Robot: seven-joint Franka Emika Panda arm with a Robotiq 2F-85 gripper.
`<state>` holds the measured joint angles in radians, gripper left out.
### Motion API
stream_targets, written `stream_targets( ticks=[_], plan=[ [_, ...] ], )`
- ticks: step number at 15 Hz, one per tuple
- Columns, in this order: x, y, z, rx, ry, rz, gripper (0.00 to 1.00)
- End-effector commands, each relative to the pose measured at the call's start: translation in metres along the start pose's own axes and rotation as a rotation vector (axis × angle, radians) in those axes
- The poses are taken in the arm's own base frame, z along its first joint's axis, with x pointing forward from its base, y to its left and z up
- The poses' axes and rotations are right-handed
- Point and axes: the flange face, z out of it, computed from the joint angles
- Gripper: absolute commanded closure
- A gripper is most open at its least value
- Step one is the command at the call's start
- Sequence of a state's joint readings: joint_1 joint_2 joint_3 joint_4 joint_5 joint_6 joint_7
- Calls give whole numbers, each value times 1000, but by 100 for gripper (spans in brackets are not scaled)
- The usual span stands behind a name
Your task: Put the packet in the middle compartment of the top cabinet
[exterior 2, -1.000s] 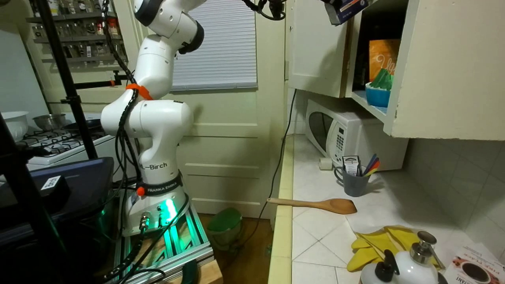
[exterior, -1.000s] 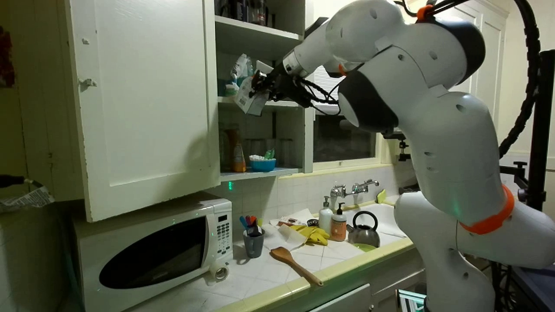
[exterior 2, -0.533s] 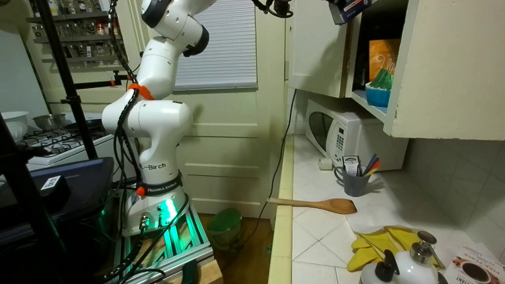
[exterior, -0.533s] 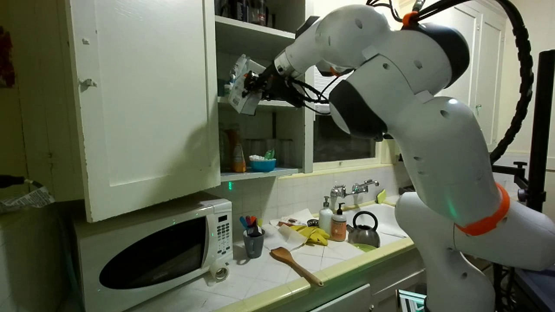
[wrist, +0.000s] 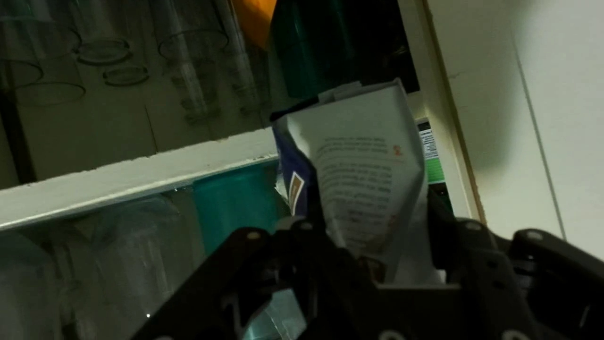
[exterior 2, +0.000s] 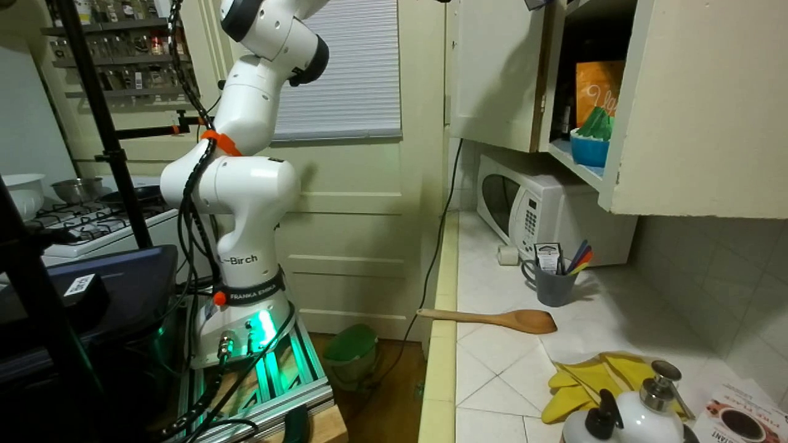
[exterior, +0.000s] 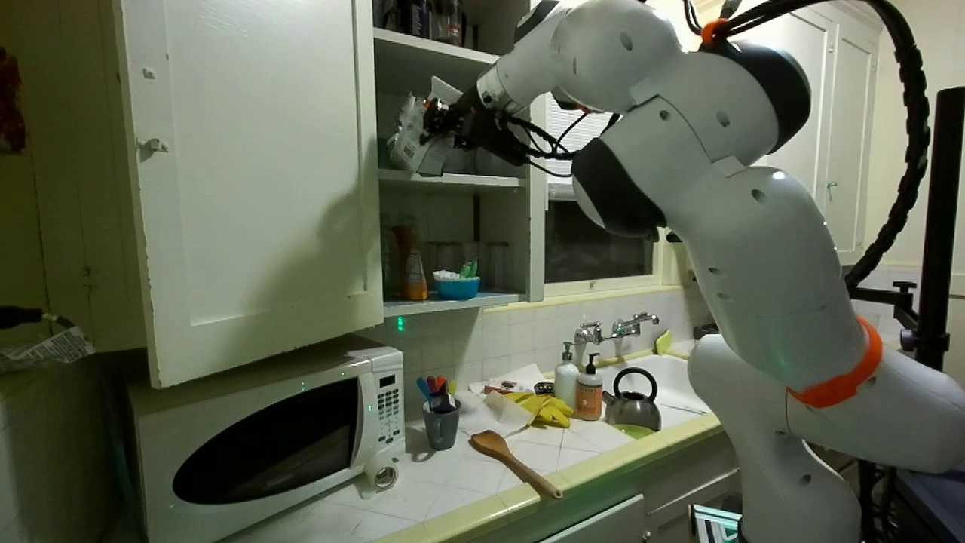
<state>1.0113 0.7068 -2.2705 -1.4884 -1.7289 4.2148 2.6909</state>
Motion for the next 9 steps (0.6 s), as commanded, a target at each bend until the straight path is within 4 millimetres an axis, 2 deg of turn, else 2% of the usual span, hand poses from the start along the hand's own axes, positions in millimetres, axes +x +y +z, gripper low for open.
stream_targets(
  ticks=[1,2,4,5,7,9],
  plan=[
    [5,-10,-2,21,-53,-6,74],
    [6,-11,-1,30,-72,-2,74],
    [2,5,3,30,-88,-7,74],
    [9,1,2,21,-88,-4,74],
    [10,17,3,3,-87,-6,74],
    [22,17,-1,3,-65,5,74]
  ],
)
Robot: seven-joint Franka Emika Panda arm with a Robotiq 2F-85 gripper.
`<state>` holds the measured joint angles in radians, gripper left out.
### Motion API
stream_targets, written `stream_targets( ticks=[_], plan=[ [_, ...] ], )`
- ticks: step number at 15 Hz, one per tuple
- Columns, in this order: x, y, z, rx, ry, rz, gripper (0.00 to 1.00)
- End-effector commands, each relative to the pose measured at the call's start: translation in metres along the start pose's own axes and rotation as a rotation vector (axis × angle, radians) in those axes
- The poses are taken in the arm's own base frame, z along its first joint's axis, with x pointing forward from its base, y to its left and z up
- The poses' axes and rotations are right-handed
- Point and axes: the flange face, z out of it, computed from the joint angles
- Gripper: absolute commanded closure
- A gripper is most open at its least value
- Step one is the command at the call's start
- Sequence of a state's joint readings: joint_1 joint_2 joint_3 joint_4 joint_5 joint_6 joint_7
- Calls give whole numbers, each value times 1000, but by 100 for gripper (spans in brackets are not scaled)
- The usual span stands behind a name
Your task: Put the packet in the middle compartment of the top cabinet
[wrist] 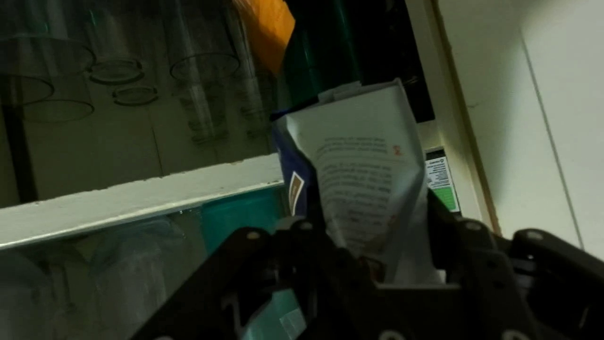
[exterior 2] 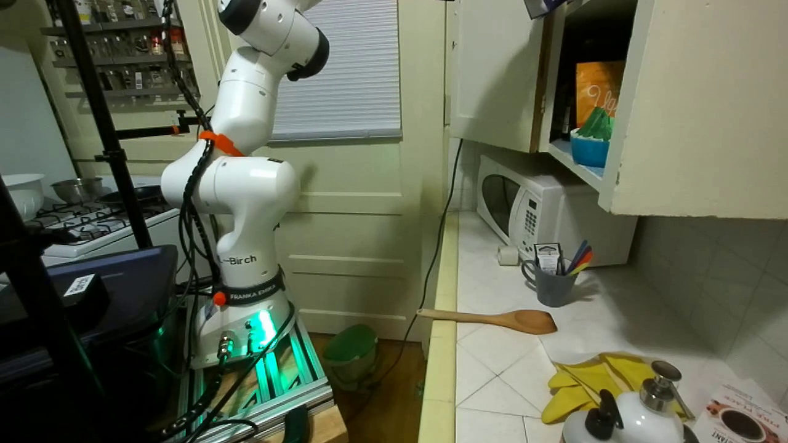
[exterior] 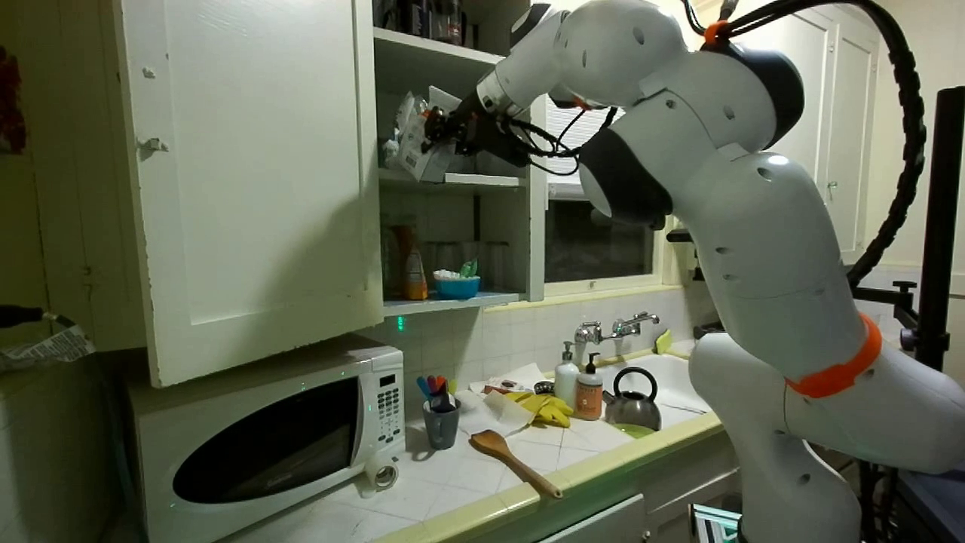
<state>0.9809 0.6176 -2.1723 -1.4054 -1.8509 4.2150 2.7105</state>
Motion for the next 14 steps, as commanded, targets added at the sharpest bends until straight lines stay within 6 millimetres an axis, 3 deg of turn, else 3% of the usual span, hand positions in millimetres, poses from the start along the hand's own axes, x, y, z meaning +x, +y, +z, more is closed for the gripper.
stream_targets(
  ticks=[1,3,4,7,8,14],
  plan=[
    [22,6,-14,14,17,32,74],
    [26,5,-14,22,29,28,74],
    [17,9,-5,0,29,-5,49],
    [21,7,-6,5,36,-16,49],
    [21,6,-6,6,37,-18,74],
    [25,-6,10,-8,22,-69,74]
  ],
)
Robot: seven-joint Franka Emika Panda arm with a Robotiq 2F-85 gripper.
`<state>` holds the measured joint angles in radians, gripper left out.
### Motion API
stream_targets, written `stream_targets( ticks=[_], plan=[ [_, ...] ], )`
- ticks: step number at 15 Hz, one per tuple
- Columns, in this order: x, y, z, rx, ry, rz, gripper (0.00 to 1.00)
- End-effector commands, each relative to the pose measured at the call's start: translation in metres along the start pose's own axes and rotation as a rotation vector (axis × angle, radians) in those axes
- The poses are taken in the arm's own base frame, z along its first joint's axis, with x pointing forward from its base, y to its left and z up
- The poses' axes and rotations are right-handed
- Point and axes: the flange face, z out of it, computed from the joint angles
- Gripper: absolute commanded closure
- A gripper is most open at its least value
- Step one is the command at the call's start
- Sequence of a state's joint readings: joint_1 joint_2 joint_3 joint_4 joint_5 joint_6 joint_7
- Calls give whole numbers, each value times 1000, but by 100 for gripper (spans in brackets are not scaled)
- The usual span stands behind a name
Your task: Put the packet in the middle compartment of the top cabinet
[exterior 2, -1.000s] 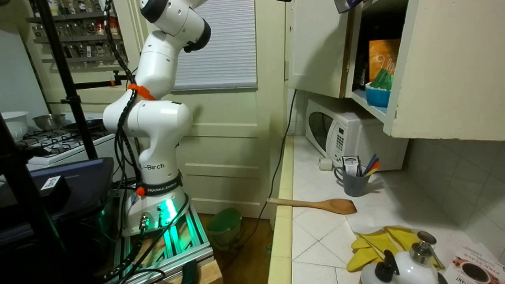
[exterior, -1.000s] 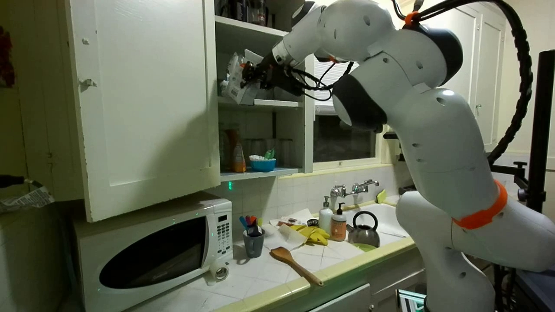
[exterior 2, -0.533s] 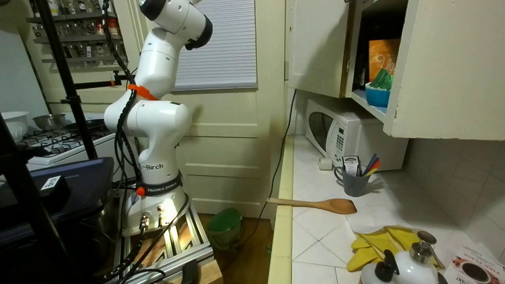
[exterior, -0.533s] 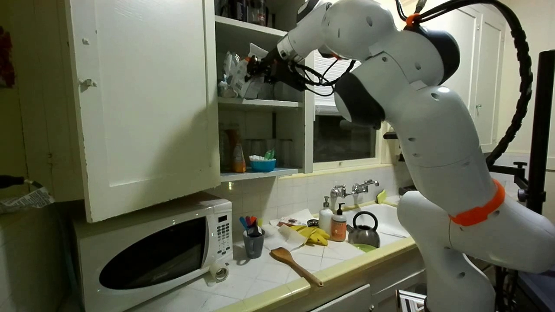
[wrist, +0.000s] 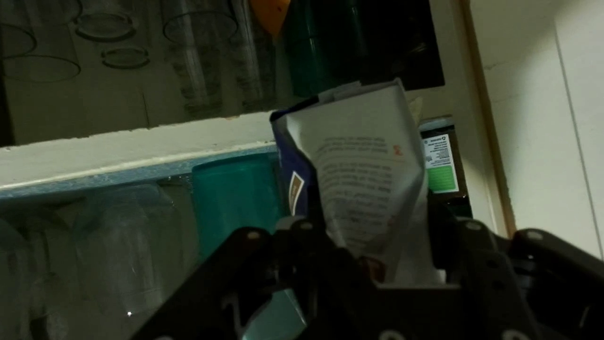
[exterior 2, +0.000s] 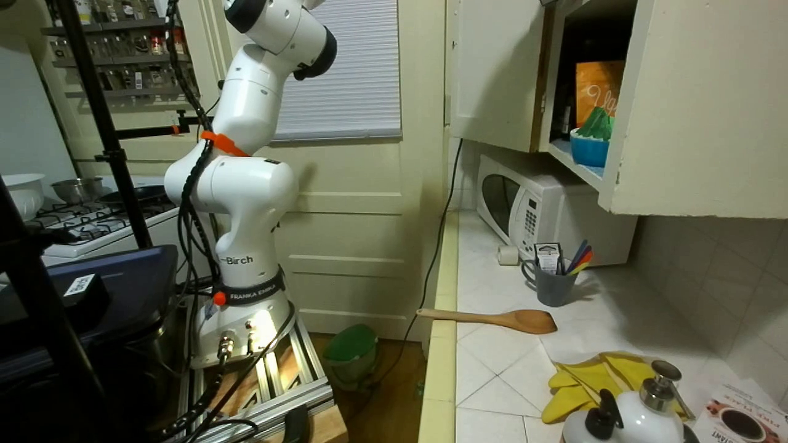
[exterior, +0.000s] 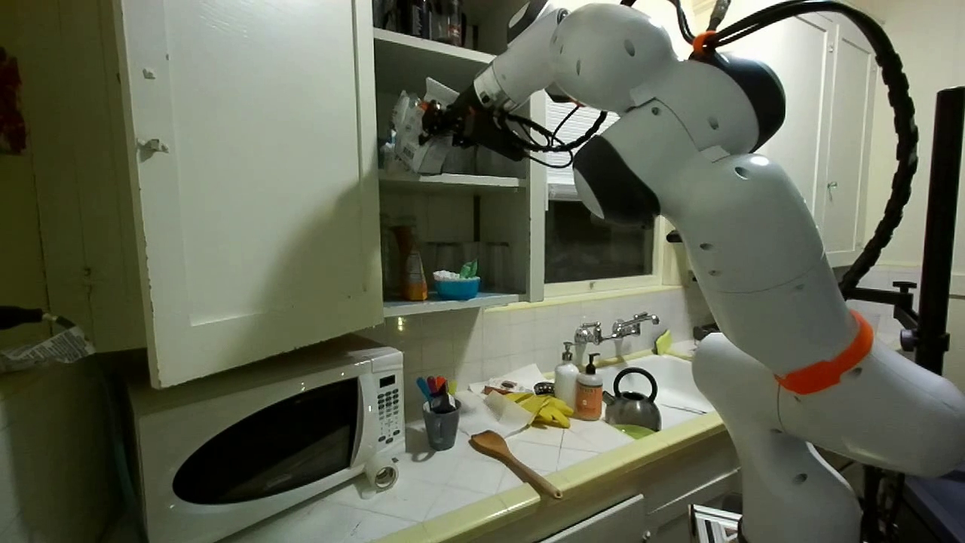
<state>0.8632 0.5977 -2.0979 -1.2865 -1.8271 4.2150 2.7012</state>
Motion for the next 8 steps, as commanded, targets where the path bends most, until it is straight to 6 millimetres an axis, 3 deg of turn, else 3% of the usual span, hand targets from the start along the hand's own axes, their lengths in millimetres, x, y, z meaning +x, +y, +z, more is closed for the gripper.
stream_targets(
  ticks=[1,8],
  plan=[
    [8,-7,7,-15,-11,-27,74],
    [26,-12,14,-29,47,-83,74]
  ],
)
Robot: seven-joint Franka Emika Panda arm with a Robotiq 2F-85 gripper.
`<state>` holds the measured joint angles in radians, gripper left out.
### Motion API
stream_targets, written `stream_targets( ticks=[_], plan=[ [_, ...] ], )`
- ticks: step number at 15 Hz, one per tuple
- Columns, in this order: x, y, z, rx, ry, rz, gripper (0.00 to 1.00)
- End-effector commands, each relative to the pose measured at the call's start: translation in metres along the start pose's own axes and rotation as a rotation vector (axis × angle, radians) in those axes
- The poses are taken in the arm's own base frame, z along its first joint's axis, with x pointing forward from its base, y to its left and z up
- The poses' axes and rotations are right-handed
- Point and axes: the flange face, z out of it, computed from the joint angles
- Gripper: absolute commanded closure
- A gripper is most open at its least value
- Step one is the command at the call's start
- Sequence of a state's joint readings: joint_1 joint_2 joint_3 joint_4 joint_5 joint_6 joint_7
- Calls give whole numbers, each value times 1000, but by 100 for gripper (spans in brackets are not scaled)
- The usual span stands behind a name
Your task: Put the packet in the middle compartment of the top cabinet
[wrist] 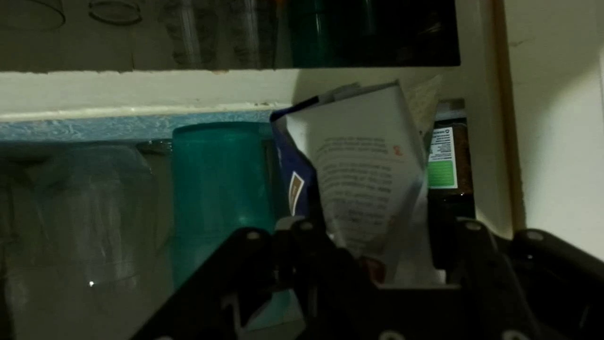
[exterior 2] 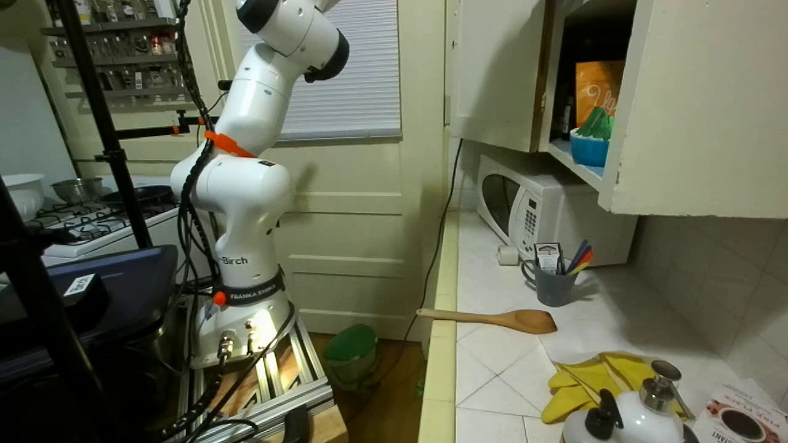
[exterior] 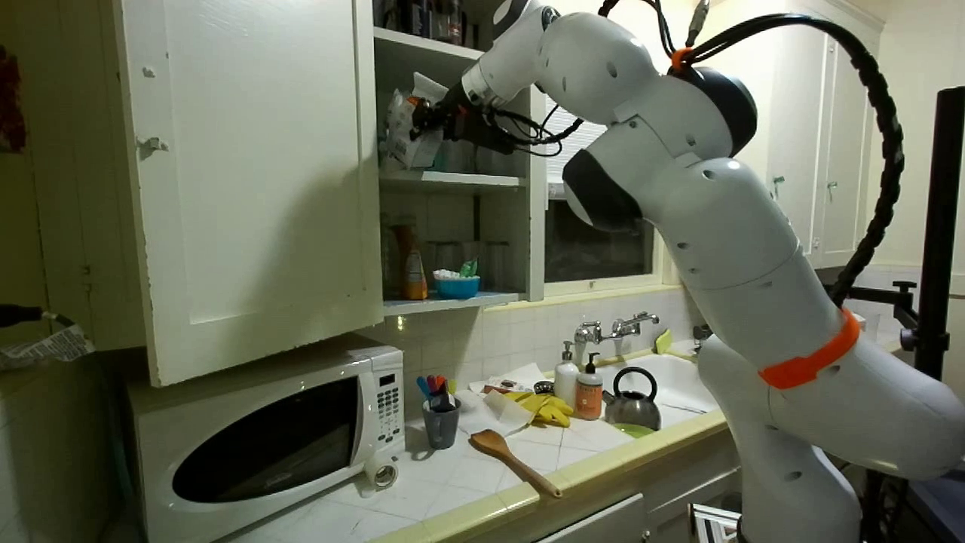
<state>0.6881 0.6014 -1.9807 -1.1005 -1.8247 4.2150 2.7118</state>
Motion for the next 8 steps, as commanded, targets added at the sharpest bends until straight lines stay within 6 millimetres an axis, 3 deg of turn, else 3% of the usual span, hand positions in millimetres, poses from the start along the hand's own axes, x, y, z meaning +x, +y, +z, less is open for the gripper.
stream_targets(
  ticks=[1,8],
  plan=[
    [9,0,0,-26,21,18,74],
    [2,1,26,-33,44,44,74]
  ],
)
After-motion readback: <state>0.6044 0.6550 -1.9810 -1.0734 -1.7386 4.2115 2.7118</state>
